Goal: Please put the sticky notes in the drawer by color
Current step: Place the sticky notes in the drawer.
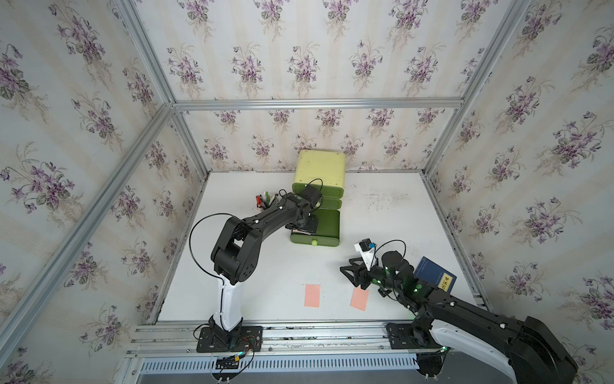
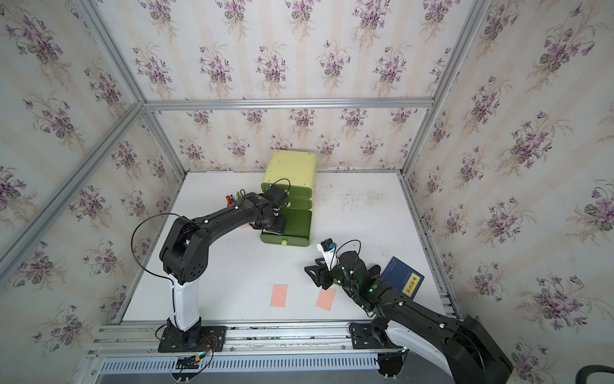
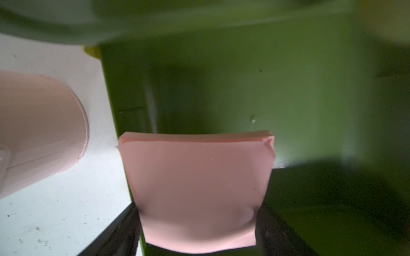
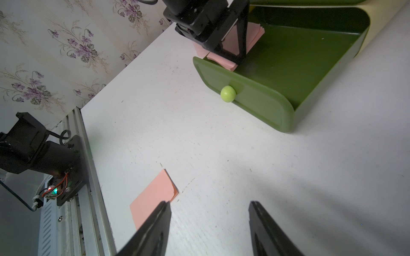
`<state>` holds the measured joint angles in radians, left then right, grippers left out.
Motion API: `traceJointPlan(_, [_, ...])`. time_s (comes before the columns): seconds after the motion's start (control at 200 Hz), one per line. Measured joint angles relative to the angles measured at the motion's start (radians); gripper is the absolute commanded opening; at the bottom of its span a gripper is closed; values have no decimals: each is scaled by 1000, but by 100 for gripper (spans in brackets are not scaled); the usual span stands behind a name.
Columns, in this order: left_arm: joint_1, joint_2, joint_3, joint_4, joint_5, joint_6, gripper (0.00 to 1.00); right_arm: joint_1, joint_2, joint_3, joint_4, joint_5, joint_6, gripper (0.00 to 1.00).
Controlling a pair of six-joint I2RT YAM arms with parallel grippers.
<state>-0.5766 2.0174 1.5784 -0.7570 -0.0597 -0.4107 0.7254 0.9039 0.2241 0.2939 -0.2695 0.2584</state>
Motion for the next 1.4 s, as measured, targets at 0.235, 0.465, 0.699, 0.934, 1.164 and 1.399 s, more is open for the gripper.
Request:
traceJointPlan(0.235, [-2, 0, 0, 0, -5, -12, 83, 0, 6, 2, 0, 0, 0, 61])
traceJointPlan(0.465, [-8, -16, -7, 3, -8, -30, 86, 0, 5, 3, -2, 11, -1, 62])
traceJointPlan(0.699, [-19, -191, -70, 19, 9, -61, 95, 0, -27, 138, -177, 58, 73, 84])
traceJointPlan(0.934, [-15, -369, -243, 85, 201, -78, 100, -5, -114, 179, -430, 50, 206, 86])
traceJointPlan(1.164, [-18, -544, -467, 273, 411, -141, 100, -61, -369, 34, -512, -37, 439, 94])
traceJointPlan(1.399, [-18, -583, -539, 329, 505, -153, 100, -41, -279, 31, -646, -32, 588, 100])
